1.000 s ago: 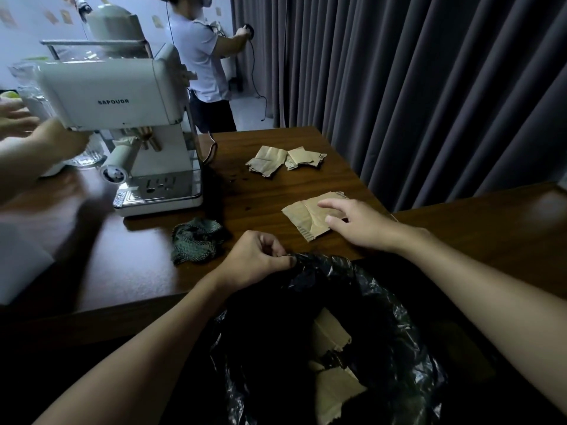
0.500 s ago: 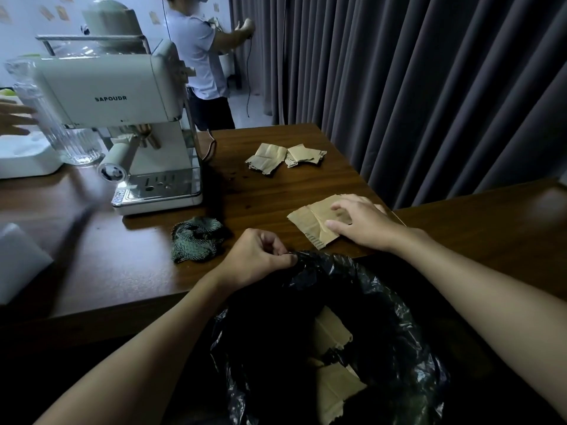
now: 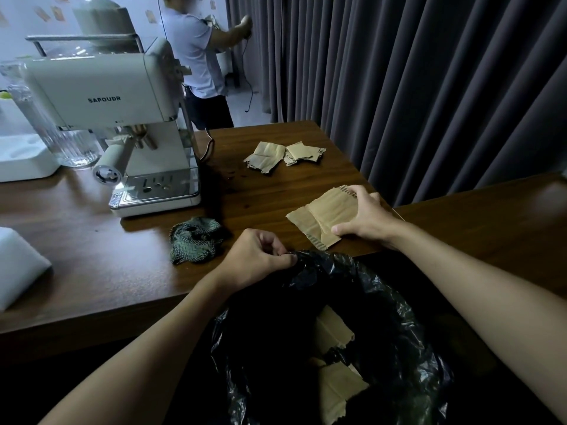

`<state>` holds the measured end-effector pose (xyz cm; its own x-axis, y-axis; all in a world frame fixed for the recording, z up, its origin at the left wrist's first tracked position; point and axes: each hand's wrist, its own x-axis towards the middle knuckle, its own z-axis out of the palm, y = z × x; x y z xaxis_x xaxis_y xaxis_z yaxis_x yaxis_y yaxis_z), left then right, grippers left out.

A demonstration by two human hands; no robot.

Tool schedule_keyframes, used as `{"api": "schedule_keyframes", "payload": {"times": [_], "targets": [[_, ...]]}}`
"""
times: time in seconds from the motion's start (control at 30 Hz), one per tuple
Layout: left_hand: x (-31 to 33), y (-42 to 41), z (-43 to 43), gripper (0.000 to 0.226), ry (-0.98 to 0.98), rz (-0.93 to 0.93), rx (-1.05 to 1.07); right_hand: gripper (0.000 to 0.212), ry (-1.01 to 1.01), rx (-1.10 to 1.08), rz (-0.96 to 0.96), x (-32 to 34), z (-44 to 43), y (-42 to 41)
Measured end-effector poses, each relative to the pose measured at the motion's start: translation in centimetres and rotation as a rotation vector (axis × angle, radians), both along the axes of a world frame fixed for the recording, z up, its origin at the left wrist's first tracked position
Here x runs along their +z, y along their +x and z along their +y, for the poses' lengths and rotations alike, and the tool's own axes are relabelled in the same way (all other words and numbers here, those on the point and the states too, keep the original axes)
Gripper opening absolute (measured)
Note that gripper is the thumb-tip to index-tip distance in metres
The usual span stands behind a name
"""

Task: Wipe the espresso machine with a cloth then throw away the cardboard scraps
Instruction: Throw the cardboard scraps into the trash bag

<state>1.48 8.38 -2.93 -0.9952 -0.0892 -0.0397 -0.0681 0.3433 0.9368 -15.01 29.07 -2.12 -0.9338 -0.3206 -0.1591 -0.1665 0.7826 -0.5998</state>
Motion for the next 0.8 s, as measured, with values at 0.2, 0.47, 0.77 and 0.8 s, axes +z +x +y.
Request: {"api": "schedule_keyframes", "payload": {"times": [0.2, 0.47, 0.77, 0.8], "targets": [[-0.1, 0.0, 0.0, 0.020, -0.002, 0.014, 0.005, 0.067, -0.524, -0.245, 0.167, 0.8, 0.1, -0.2], [-0.3, -0.2, -0.3, 0.021, -0.033, 0.016, 0.006, 0.030, -0.936, -0.142, -0.082, 6.7, 2.5, 2.2], [-0.3, -0.1, -0.1, 0.020, -0.037, 0.023, 0.004, 0.031, -0.514, 0.378, -0.335, 7.0, 2.8, 5.2], [-0.2, -0.1, -0.1, 0.021, -0.034, 0.024, 0.009, 0.028, -0.482, 0.357, -0.262, 6.5, 2.6, 5.0]]}}
